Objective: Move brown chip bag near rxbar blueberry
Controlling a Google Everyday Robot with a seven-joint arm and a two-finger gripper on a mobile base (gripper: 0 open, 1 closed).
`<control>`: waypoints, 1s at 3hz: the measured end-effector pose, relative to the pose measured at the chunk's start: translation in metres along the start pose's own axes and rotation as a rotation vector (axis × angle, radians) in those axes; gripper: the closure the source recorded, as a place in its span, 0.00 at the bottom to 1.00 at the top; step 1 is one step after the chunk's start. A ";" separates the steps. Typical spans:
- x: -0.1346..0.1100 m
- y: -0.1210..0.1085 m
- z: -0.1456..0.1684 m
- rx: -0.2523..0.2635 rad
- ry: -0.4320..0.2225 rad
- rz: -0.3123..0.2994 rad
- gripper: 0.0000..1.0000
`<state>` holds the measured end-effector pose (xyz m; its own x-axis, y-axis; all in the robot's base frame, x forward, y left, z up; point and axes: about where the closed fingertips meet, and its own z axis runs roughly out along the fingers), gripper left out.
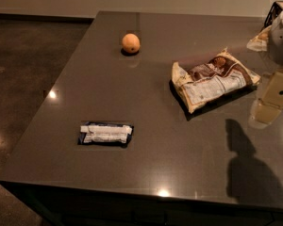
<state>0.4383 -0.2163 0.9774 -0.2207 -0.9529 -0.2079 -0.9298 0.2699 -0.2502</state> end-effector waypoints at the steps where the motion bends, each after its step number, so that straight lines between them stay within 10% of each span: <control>1: 0.000 0.000 0.000 0.000 0.000 0.000 0.00; 3: -0.028 -0.050 0.036 0.062 0.004 -0.140 0.00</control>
Offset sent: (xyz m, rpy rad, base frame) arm 0.0602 0.0209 -0.0178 -0.0838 -0.0816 0.1022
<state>0.5008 -0.1985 0.9619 -0.0915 -0.9823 -0.1637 -0.9318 0.1425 -0.3340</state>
